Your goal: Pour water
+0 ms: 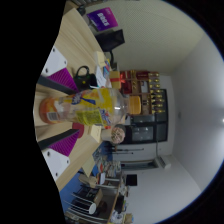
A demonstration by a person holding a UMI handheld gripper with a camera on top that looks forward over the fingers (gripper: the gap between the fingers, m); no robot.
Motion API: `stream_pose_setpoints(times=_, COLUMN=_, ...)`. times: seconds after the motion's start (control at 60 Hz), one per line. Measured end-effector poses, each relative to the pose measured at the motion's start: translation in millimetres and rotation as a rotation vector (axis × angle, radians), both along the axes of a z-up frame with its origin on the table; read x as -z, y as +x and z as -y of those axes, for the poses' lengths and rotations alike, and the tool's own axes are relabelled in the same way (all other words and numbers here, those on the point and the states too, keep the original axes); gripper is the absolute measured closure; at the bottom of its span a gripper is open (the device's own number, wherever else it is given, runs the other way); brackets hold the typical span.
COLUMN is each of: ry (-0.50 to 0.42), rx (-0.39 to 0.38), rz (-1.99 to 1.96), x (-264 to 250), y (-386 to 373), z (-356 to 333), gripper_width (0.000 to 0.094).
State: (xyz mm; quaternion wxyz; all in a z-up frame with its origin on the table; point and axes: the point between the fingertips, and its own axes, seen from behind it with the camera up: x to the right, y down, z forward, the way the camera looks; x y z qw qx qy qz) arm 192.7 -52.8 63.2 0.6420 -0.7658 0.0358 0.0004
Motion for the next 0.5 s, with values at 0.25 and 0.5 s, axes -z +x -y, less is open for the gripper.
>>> stream_pose_setpoints(times=0.25, ry=0.003, rx=0.084, rz=-0.029, x=0.3, y=3.0, z=-19.8, gripper_width=0.0537)
stream_pose_setpoints(times=0.5, ry=-0.163, rx=0.084, rz=0.411, x=-69.3, y=36.4, z=-48.7, gripper_width=0.0632)
